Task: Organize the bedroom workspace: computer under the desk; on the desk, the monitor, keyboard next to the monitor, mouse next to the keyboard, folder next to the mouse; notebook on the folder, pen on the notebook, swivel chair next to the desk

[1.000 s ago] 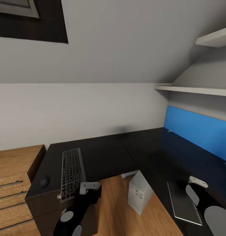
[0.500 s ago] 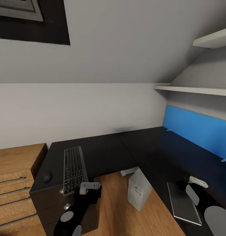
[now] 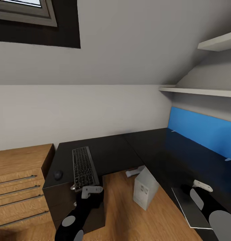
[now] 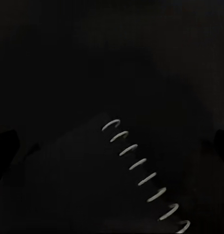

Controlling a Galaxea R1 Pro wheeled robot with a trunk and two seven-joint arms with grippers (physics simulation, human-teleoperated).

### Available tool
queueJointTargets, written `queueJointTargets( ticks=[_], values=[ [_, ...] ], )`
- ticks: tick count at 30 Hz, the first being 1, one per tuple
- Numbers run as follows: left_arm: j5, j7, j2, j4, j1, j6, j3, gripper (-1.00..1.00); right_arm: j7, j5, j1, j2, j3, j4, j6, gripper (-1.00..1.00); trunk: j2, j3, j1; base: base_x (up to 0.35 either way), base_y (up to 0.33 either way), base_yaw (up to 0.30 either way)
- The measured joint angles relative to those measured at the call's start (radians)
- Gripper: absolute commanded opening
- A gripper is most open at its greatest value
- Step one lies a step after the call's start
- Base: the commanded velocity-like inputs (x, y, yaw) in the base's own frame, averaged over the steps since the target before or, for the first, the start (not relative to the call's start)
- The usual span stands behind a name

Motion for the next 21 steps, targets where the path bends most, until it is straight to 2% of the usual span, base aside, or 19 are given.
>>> queueJointTargets(
  ticks=[21],
  values=[
    [0.0, 0.0, -0.001, 0.0, 0.0, 0.001, 0.0, 1.0, 0.0, -0.001, 0.0, 0.001, 0.001, -0.004, -0.008, 1.0, 0.0, 0.0, 0.0, -0.018, 0.017, 0.0]
  ],
)
